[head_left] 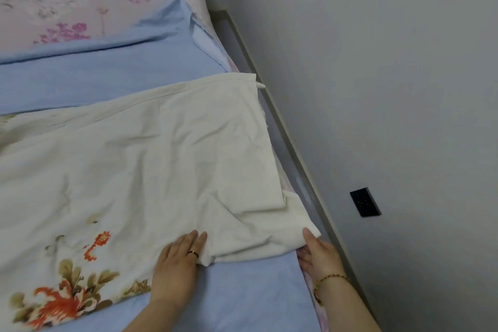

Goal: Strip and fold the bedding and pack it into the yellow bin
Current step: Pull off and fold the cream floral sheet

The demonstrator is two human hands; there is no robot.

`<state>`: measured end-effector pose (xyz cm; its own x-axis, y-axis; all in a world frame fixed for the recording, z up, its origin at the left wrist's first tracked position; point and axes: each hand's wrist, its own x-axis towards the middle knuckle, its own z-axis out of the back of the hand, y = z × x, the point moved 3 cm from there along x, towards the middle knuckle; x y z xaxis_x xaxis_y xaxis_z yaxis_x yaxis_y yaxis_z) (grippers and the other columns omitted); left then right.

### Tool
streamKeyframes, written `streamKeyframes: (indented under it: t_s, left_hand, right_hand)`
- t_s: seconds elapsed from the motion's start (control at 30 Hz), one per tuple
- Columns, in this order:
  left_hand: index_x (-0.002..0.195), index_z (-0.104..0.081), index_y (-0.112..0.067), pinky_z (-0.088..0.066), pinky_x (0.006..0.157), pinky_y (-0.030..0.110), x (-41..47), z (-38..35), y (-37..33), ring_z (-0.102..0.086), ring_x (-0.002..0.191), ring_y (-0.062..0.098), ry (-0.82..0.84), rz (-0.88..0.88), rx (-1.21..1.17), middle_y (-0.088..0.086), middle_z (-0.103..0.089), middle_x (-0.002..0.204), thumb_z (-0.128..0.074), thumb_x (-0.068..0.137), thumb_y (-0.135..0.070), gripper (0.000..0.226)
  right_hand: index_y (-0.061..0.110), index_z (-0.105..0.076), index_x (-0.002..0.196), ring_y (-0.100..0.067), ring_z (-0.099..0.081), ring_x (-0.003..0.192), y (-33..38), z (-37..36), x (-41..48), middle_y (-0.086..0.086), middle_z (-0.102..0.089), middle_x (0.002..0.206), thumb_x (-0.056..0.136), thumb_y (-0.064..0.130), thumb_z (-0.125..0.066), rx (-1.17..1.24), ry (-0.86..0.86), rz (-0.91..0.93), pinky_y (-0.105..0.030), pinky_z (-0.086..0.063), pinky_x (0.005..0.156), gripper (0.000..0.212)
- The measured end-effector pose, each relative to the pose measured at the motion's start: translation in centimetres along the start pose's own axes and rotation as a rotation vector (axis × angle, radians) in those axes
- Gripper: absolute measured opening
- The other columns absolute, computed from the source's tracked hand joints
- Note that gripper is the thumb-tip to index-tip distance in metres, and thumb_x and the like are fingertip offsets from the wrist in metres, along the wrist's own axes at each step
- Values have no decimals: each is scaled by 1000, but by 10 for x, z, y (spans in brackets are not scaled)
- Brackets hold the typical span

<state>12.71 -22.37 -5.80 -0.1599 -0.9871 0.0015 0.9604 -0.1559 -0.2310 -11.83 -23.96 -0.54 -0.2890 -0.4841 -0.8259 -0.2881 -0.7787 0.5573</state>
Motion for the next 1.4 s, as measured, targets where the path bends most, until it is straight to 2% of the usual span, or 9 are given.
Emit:
streamKeyframes:
  t_s: [0.2,0.37,0.63,0.83,0.9,1.0,1.1,1.2,1.4]
  left_hand:
    - [94,-74,-4,-55,70,36,1,19,11,-71,81,29,-10,136,-226,10,-74,93,-72,53,13,45]
    - [80,-75,-22,-49,56,15,1,58,-17,-69,61,6,20,4,-208,-11,-74,77,-42,65,-20,36]
    - [75,-65,-45,-40,51,4,-47,47,-81,-57,46,-10,304,-78,-158,-27,-63,59,-33,60,-33,37]
    - [115,-57,-48,-40,86,9,-57,33,-97,-60,102,-2,379,59,-305,-20,-61,119,-54,67,-38,49]
    - [126,-50,-41,-28,95,4,-60,28,-84,-49,116,-6,419,15,-295,-27,-39,129,-35,64,-54,66]
    - [94,-69,-45,-37,79,-1,-54,30,-71,-62,87,-12,549,-15,-259,-24,-65,105,-8,75,-79,72]
    - [126,-53,-32,-27,102,9,-36,40,-46,-44,124,-3,392,152,-341,-15,-40,138,-7,64,-88,95]
    - [146,-20,-23,-14,114,22,-6,47,-13,-18,143,13,296,315,-234,-3,-9,156,-35,89,-55,67]
    - [148,-14,-16,-15,113,26,76,59,60,-15,144,17,168,490,-160,3,-10,157,-49,93,-31,67]
  right_hand:
    - [-4,-55,114,-22,-51,89,20,-14,4,-6,-56,88,95,16,-49,-75,-151,222,-30,-40,78,28]
    - [-3,-47,125,-26,-52,96,23,12,-3,-15,-55,115,98,18,-40,36,-269,249,-34,-43,82,35]
    - [-10,-52,116,-33,-52,95,13,84,-27,-16,-52,98,98,11,-37,-82,-421,342,-32,-35,78,32]
    - [-16,-46,123,-40,-50,110,-23,115,-19,-30,-51,125,95,3,-41,-265,-414,145,-41,-39,94,34]
    - [-11,-47,124,-35,-52,100,-30,109,-13,-28,-52,125,91,-2,-43,-411,-344,98,-39,-41,88,34]
    - [3,-42,134,-34,-44,121,-16,89,-6,-19,-43,139,91,7,-48,-609,-334,204,-40,-37,99,44]
    - [10,-34,141,-29,-35,132,12,48,4,-11,-36,146,94,20,-48,-746,-210,360,-39,-30,109,50]
    - [10,-27,143,-25,-38,131,35,2,18,-8,-35,146,95,24,-48,-709,-3,321,-32,-32,105,54]
    - [11,-18,146,-24,-34,135,80,-69,63,-8,-30,149,93,24,-52,-597,126,339,-30,-31,105,65]
